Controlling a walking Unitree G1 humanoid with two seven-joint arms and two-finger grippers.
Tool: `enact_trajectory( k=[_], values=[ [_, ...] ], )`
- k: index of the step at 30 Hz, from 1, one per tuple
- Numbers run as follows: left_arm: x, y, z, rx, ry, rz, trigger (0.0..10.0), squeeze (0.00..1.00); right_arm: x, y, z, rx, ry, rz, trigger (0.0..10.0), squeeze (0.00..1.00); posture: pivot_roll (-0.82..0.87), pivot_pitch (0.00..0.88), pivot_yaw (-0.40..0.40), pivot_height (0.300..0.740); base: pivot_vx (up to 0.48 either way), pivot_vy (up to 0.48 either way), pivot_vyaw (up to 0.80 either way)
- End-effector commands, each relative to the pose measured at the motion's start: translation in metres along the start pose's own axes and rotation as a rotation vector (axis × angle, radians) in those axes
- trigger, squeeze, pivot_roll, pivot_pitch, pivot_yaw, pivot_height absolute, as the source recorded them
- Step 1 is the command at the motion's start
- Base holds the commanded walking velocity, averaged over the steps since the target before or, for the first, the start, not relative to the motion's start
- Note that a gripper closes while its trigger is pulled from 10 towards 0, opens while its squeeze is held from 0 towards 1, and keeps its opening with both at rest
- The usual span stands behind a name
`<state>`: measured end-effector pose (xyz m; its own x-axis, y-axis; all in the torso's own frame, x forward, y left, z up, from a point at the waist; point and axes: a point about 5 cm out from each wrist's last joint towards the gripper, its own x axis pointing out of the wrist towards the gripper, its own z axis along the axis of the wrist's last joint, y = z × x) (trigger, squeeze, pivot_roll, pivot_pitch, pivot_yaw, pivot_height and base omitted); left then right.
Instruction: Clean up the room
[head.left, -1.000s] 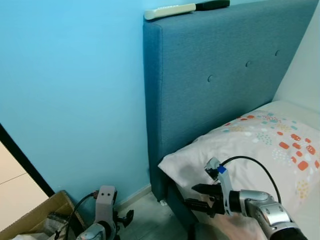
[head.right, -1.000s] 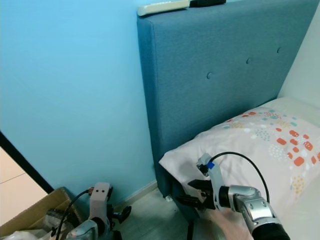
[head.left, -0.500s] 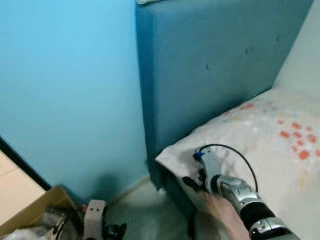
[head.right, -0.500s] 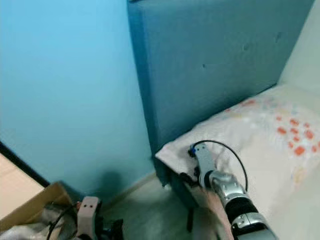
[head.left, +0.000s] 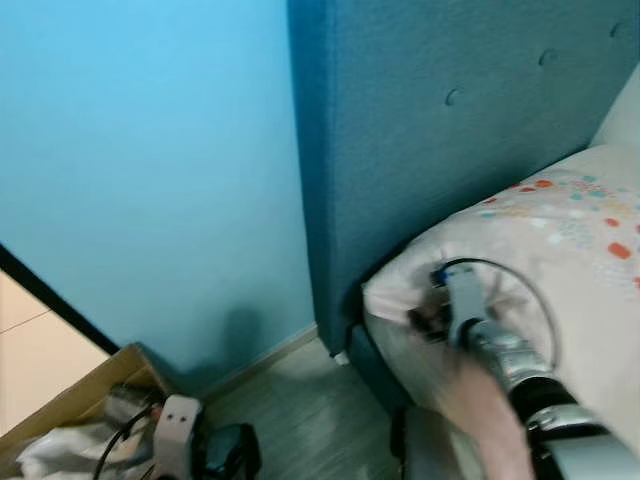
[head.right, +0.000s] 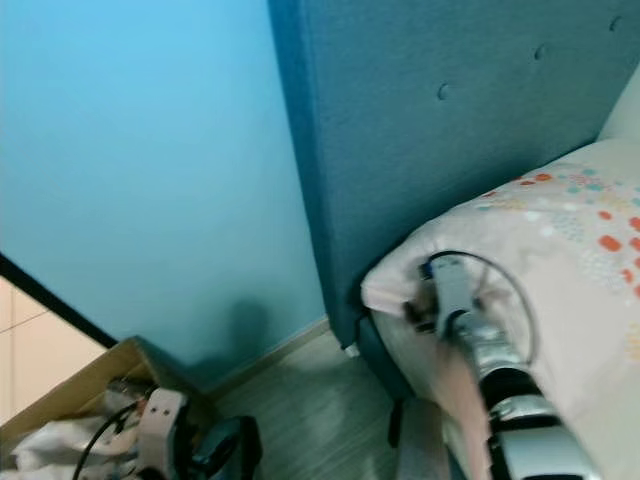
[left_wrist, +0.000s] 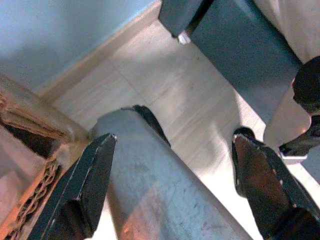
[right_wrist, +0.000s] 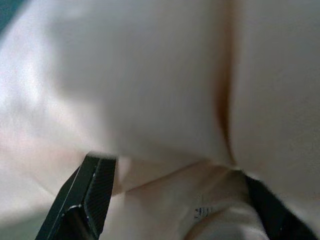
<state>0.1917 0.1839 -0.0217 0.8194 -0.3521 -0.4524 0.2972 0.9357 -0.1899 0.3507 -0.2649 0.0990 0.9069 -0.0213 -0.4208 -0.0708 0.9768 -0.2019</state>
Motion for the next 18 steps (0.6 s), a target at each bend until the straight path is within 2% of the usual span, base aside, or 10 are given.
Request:
enact_trajectory(
  k=[1, 5, 7, 8, 10, 11, 13, 14, 16, 18],
  values=[
    [-0.006, 0.001, -0.009, -0.008, 0.044, 0.002, 10.0, 0.0, -0.004, -0.016, 0.003, 0.009, -0.022, -0.082, 10.0, 0.0, 0.02, 0.276, 0.056, 0.576, 0.0, 0.0, 0.0],
    [-0.006, -0.003, -0.007, -0.007, 0.049, -0.01, 10.0, 0.0, -0.004, -0.018, 0.0, -0.01, -0.013, -0.088, 10.0, 0.0, 0.01, 0.256, 0.047, 0.576, 0.0, 0.0, 0.0],
    [-0.001, -0.005, -0.004, -0.012, 0.046, -0.007, 10.0, 0.0, 0.0, 0.001, 0.001, 0.035, -0.033, 0.013, 10.0, 0.0, 0.0, 0.232, 0.041, 0.576, 0.0, 0.0, 0.0],
    [-0.001, -0.005, -0.004, -0.012, 0.046, -0.007, 10.0, 0.0, 0.0, 0.001, 0.001, 0.035, -0.033, 0.013, 10.0, 0.0, 0.0, 0.232, 0.041, 0.576, 0.0, 0.0, 0.0],
    [0.008, -0.007, 0.001, -0.016, 0.039, -0.007, 10.0, 0.0, 0.004, 0.028, 0.006, 0.097, -0.074, 0.177, 10.0, 0.0, -0.02, 0.19, 0.024, 0.576, 0.0, 0.0, 0.0],
    [0.008, -0.007, 0.001, -0.016, 0.039, -0.007, 10.0, 0.0, 0.004, 0.028, 0.006, 0.097, -0.074, 0.177, 10.0, 0.0, -0.02, 0.19, 0.024, 0.576, 0.0, 0.0, 0.0],
    [0.016, -0.009, 0.007, -0.018, 0.026, -0.009, 10.0, 0.0, 0.004, 0.062, 0.014, 0.156, -0.129, 0.392, 10.0, 0.0, -0.03, 0.162, 0.015, 0.576, 0.0, 0.0, 0.0],
    [0.016, -0.009, 0.007, -0.018, 0.026, -0.009, 10.0, 0.0, 0.004, 0.062, 0.014, 0.156, -0.129, 0.392, 10.0, 0.0, -0.03, 0.162, 0.015, 0.576, 0.0, 0.0, 0.0],
    [0.027, -0.011, 0.015, -0.023, 0.007, -0.006, 10.0, 0.0, -0.003, 0.094, 0.02, 0.167, -0.179, 0.607, 10.0, 0.0, -0.04, 0.123, 0.002, 0.576, 0.0, 0.0, 0.0],
    [0.032, -0.012, 0.018, -0.027, 0.0, -0.002, 10.0, 0.0, -0.006, 0.105, 0.02, 0.155, -0.187, 0.67, 10.0, 0.0, -0.05, 0.095, -0.007, 0.576, 0.0, 0.0, 0.0]
  ],
)
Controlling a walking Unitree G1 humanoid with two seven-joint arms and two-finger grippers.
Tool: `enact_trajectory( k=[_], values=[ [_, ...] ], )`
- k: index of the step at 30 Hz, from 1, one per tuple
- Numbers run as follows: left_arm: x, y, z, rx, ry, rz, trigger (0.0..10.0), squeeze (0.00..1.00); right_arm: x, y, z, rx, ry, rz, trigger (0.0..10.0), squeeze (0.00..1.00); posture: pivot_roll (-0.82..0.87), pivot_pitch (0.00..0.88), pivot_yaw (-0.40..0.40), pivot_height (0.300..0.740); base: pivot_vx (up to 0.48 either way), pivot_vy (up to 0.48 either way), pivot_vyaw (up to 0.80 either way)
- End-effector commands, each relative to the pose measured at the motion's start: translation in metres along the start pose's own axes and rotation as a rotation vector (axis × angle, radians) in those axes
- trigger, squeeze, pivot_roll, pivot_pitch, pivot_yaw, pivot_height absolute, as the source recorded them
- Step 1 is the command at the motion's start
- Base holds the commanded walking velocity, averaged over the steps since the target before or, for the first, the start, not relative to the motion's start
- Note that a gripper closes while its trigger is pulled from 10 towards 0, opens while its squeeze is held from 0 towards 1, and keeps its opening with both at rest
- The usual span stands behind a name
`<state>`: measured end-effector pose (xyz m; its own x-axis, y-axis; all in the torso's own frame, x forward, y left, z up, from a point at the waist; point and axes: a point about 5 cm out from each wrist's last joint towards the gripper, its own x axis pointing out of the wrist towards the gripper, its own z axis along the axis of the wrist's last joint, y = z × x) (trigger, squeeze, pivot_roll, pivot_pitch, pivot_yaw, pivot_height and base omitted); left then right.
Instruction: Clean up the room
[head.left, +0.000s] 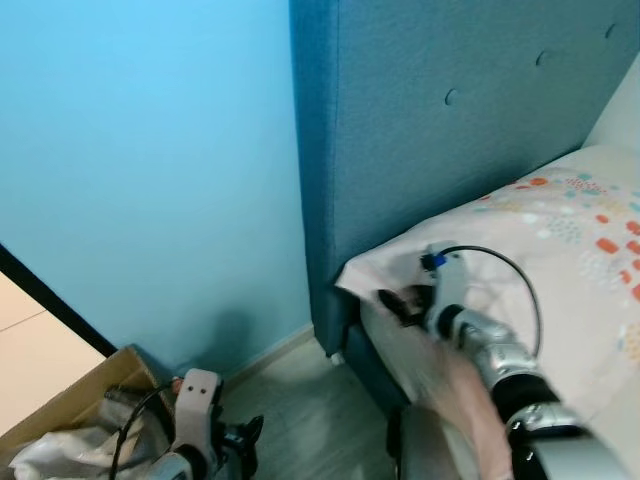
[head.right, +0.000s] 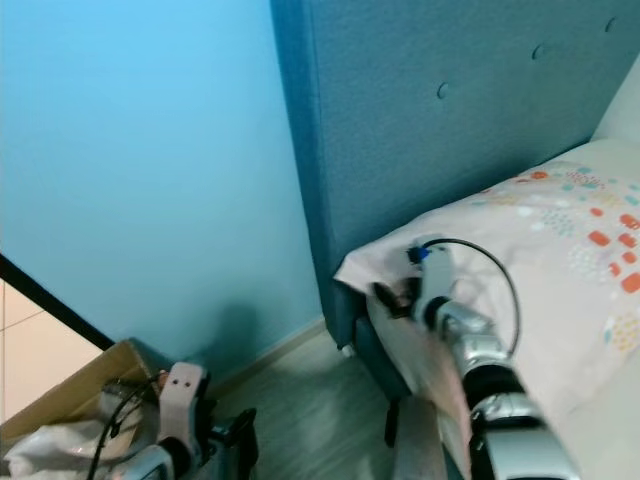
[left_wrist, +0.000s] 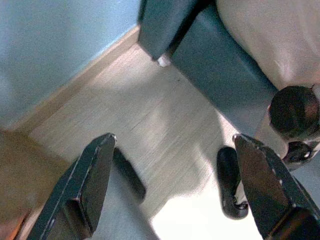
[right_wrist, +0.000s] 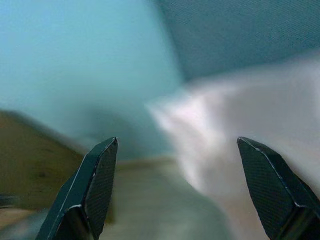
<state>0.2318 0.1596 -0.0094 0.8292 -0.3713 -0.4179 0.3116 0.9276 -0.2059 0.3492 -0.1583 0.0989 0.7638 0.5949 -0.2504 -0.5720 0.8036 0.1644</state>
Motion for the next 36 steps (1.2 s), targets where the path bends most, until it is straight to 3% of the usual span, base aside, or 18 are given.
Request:
enact_trajectory(
  k=[1, 4, 7, 9, 10, 12, 16, 21, 27, 36],
  values=[
    [0.0, 0.001, -0.01, -0.023, 0.033, 0.024, 10.0, 0.0, -0.001, 0.006, -0.004, 0.002, 0.009, 0.055, 10.0, 0.0, -0.06, 0.087, -0.009, 0.576, 0.0, 0.0, 0.0],
    [0.011, -0.002, -0.004, -0.031, 0.026, 0.026, 10.0, 0.0, -0.002, 0.012, -0.005, -0.009, 0.013, 0.102, 10.0, 0.0, -0.09, 0.015, -0.023, 0.576, 0.0, 0.0, 0.0],
    [0.014, -0.002, -0.003, -0.034, 0.025, 0.026, 10.0, 0.0, -0.004, 0.015, -0.005, -0.009, 0.001, 0.108, 10.0, 0.0, -0.09, 0.015, -0.023, 0.576, 0.0, 0.0, 0.0],
    [0.019, -0.003, 0.0, -0.039, 0.025, 0.028, 10.0, 0.0, -0.005, 0.015, -0.003, 0.029, -0.03, 0.09, 10.0, 0.0, -0.12, 0.0, -0.024, 0.576, 0.0, 0.0, 0.0],
    [0.023, -0.002, 0.001, -0.044, 0.03, 0.033, 10.0, 0.0, -0.005, 0.013, -0.003, 0.117, -0.085, 0.042, 10.0, 0.0, -0.13, 0.0, -0.02, 0.576, 0.0, 0.0, 0.0],
    [0.031, -0.002, 0.004, -0.053, 0.043, 0.046, 10.0, 0.0, -0.006, 0.008, -0.026, 0.23, -0.104, -0.097, 10.0, 0.0, -0.14, 0.0, -0.007, 0.586, 0.0, 0.0, 0.0],
    [0.037, -0.003, 0.007, -0.055, 0.053, 0.052, 10.0, 0.0, -0.008, 0.011, -0.057, 0.28, -0.054, -0.187, 10.0, 0.0, -0.15, 0.0, 0.002, 0.6, 0.0, 0.0, 0.0],
    [0.044, -0.005, 0.016, -0.073, 0.039, 0.055, 10.0, 0.0, -0.016, 0.014, -0.093, 0.303, 0.068, -0.287, 10.0, 0.0, -0.15, 0.0, 0.008, 0.619, 0.0, 0.0, 0.0],
    [0.052, -0.006, 0.026, -0.071, 0.026, 0.071, 10.0, 0.0, -0.021, 0.016, -0.112, 0.301, 0.159, -0.348, 10.0, 0.0, -0.12, 0.0, -0.014, 0.633, 0.0, 0.0, 0.0],
    [0.045, 0.017, 0.022, -0.074, 0.053, 0.182, 10.0, 0.0, -0.008, 0.016, -0.102, 0.242, 0.17, -0.361, 10.0, 0.0, -0.04, 0.0, -0.056, 0.666, 0.0, 0.0, 0.0]
  ],
)
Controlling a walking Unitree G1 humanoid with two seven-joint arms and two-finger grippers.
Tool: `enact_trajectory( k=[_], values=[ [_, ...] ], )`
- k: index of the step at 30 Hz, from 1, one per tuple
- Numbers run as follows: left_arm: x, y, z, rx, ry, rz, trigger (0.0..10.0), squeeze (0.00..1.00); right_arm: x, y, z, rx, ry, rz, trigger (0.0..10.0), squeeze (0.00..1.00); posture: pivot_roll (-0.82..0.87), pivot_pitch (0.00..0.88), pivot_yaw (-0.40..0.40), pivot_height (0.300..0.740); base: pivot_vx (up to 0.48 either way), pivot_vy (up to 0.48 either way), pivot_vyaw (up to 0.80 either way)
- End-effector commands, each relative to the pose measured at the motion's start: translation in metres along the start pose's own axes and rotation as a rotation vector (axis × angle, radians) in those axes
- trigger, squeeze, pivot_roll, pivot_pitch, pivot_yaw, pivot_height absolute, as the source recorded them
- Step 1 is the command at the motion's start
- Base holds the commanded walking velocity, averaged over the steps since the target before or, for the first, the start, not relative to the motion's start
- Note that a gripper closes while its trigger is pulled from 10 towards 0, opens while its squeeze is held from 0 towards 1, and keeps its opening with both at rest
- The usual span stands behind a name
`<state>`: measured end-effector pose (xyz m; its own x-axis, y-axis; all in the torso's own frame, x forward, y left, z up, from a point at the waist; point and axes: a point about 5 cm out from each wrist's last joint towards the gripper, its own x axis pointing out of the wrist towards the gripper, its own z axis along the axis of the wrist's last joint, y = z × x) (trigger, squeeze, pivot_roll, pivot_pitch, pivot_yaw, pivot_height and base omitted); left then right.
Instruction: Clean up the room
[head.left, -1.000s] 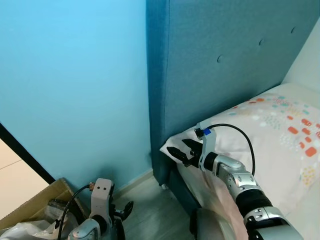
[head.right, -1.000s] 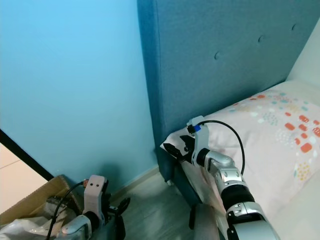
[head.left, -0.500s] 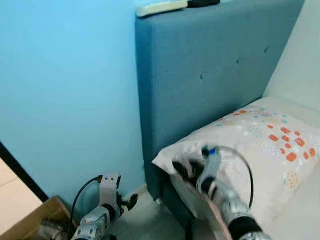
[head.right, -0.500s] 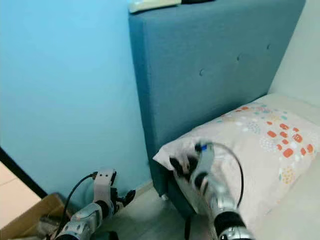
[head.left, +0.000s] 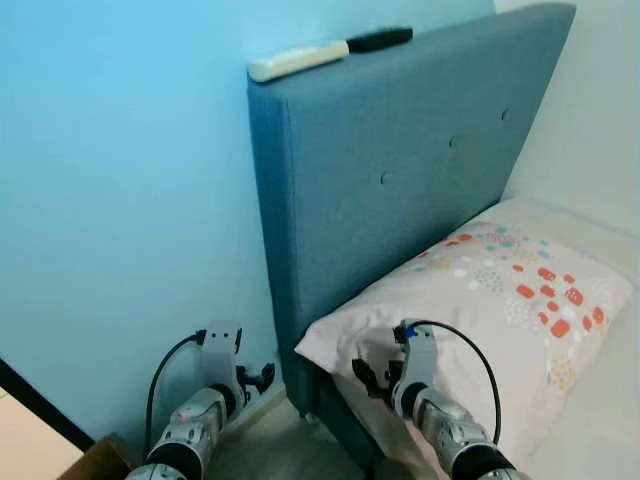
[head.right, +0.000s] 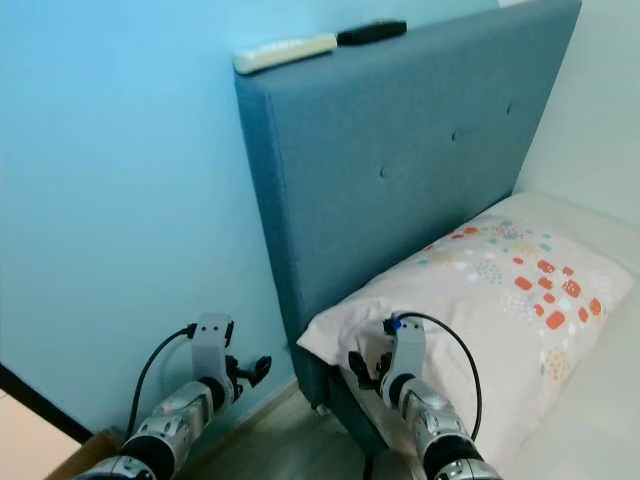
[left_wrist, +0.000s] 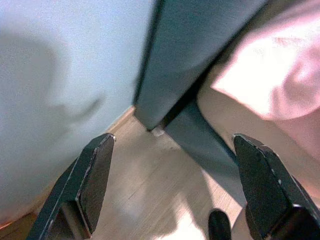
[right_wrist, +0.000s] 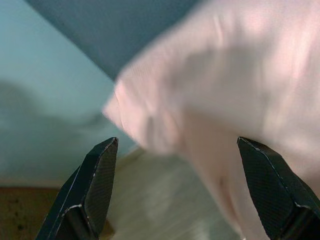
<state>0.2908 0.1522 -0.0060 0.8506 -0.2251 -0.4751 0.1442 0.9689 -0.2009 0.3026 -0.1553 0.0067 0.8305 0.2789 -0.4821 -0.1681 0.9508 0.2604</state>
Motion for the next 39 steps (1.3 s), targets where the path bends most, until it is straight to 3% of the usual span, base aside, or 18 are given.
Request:
enact_trajectory(
  k=[1, 2, 6, 8, 13, 26, 33, 39],
  values=[
    [-0.008, 0.017, -0.012, -0.011, 0.032, 0.064, 10.0, 0.0, 0.002, 0.004, 0.001, -0.019, 0.004, -0.003, 10.0, 0.0, -0.03, 0.0, -0.064, 0.67, 0.0, 0.0, 0.0],
    [-0.008, 0.017, -0.012, -0.011, 0.032, 0.064, 10.0, 0.0, 0.002, 0.004, 0.001, -0.019, 0.004, -0.003, 10.0, 0.0, -0.03, 0.0, -0.064, 0.67, 0.0, 0.0, 0.0],
    [-0.033, 0.056, -0.038, -0.083, 0.097, 0.237, 10.0, 0.0, 0.006, 0.01, 0.0, -0.047, 0.031, -0.017, 10.0, 0.0, 0.03, 0.0, -0.088, 0.689, 0.0, 0.0, 0.0],
    [-0.036, 0.059, -0.043, -0.086, 0.112, 0.256, 10.0, 0.0, 0.007, 0.011, -0.002, -0.059, 0.042, -0.022, 10.0, 0.0, 0.03, 0.0, -0.088, 0.694, 0.0, 0.0, 0.0],
    [-0.068, 0.083, -0.082, -0.159, 0.223, 0.398, 10.0, 0.0, 0.003, 0.017, -0.036, -0.139, 0.165, -0.123, 10.0, 0.0, 0.01, 0.0, -0.082, 0.703, 0.0, 0.0, 0.0],
    [-0.067, 0.075, -0.091, -0.122, 0.297, 0.39, 10.0, 0.0, -0.009, 0.022, -0.077, -0.247, 0.316, -0.095, 10.0, 0.0, 0.01, 0.0, -0.078, 0.703, -0.366, 0.0, 0.0],
    [-0.073, 0.067, -0.109, -0.124, 0.384, 0.397, 10.0, 0.0, -0.032, 0.014, -0.121, -0.277, 0.501, -0.122, 10.0, 0.0, 0.02, 0.0, -0.078, 0.703, -0.141, 0.0, 0.0],
    [-0.077, 0.066, -0.115, -0.122, 0.4, 0.394, 10.0, 0.0, -0.035, 0.011, -0.123, -0.265, 0.513, -0.135, 10.0, 0.0, 0.03, 0.0, -0.086, 0.703, -0.327, 0.0, 0.0]
  ],
)
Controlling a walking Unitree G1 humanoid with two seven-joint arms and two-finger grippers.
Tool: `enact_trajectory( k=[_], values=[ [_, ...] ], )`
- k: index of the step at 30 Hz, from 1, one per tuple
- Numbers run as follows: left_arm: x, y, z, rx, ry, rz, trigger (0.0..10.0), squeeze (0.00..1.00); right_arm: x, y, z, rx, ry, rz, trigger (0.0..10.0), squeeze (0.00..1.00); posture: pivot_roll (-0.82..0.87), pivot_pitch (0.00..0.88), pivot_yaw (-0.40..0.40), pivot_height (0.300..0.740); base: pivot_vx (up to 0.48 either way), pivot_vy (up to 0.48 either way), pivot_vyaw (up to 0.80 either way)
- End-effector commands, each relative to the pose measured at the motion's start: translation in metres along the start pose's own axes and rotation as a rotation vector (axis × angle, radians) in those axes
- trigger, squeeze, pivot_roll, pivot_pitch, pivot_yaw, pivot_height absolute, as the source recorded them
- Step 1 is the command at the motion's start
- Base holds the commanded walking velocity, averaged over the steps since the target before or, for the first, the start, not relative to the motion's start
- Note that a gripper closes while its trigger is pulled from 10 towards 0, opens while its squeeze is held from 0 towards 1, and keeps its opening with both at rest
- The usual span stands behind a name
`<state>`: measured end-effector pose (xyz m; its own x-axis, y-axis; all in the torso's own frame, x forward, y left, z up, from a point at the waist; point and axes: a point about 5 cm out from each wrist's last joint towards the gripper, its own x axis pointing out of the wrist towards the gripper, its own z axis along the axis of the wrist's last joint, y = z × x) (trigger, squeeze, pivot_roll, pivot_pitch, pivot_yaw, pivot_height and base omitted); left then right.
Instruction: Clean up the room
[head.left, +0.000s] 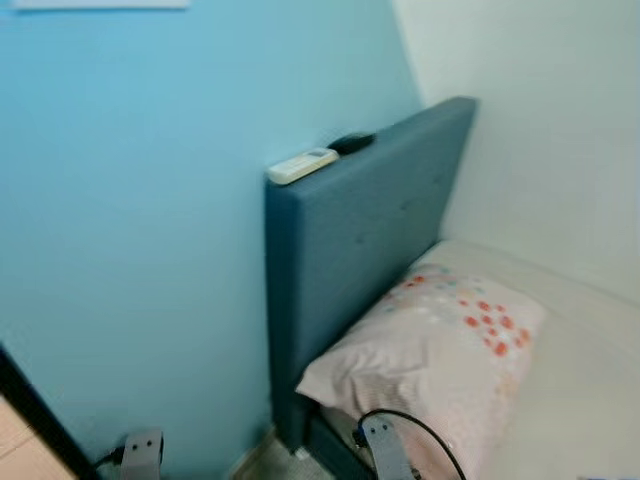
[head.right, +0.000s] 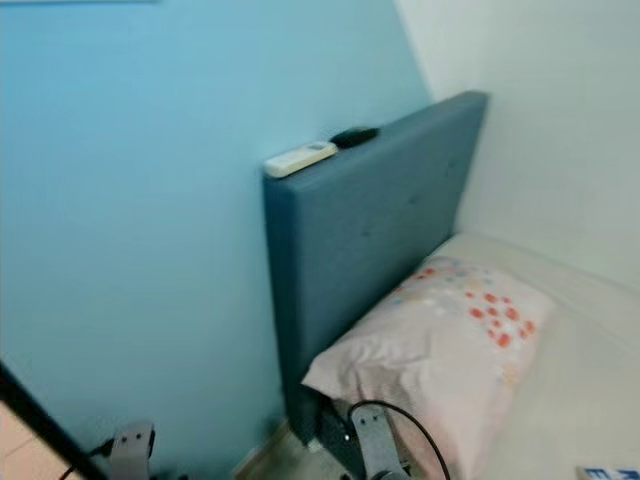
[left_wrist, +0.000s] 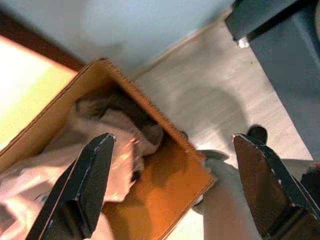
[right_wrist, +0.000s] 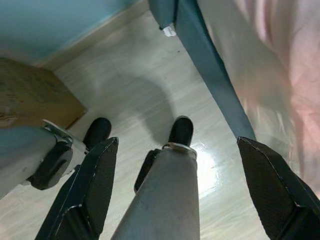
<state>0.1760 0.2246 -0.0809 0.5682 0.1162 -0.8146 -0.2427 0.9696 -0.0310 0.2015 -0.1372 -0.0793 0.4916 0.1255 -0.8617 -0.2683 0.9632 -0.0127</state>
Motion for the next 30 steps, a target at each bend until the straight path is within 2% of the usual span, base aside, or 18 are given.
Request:
enact_trajectory(
  k=[1, 8, 10, 12, 19, 25, 30],
  values=[
    [0.0, -0.003, 0.0, 0.016, 0.003, -0.009, 10.0, 0.0, 0.0, -0.002, 0.005, 0.004, -0.01, -0.008, 10.0, 0.0, 0.03, 0.0, -0.086, 0.703, -0.326, 0.0, 0.0],
    [0.0, -0.006, -0.006, 0.022, 0.017, -0.018, 10.0, 0.0, 0.001, 0.003, 0.006, -0.059, -0.003, 0.011, 10.0, 0.0, 0.05, 0.0, -0.108, 0.703, -0.327, 0.0, 0.0],
    [0.0, -0.007, -0.006, 0.022, 0.018, -0.018, 10.0, 0.0, 0.001, 0.003, 0.006, -0.065, 0.0, 0.013, 10.0, 0.0, 0.06, 0.0, -0.109, 0.703, -0.33, 0.0, 0.0],
    [0.0, -0.008, -0.007, 0.02, 0.02, -0.02, 10.0, 0.0, 0.001, 0.003, 0.004, -0.066, 0.004, 0.015, 10.0, 0.0, 0.06, 0.0, -0.112, 0.703, 0.33, 0.0, 0.0],
    [-0.001, -0.01, -0.012, 0.027, 0.035, -0.028, 10.0, 0.0, -0.001, -0.001, -0.007, -0.081, 0.052, 0.014, 10.0, 0.0, 0.06, 0.0, -0.119, 0.703, -0.48, 0.0, 0.0],
    [-0.002, -0.013, -0.018, 0.029, 0.047, -0.036, 10.0, 0.0, -0.001, -0.004, -0.011, -0.091, 0.067, 0.01, 10.0, 0.0, 0.06, 0.0, -0.128, 0.703, 0.0, 0.0, 0.0],
    [-0.002, -0.015, -0.02, 0.028, 0.051, -0.04, 10.0, 0.0, -0.001, -0.003, -0.015, -0.093, 0.078, 0.013, 10.0, 0.0, 0.06, 0.0, -0.131, 0.703, -0.48, 0.0, 0.0]
  ],
)
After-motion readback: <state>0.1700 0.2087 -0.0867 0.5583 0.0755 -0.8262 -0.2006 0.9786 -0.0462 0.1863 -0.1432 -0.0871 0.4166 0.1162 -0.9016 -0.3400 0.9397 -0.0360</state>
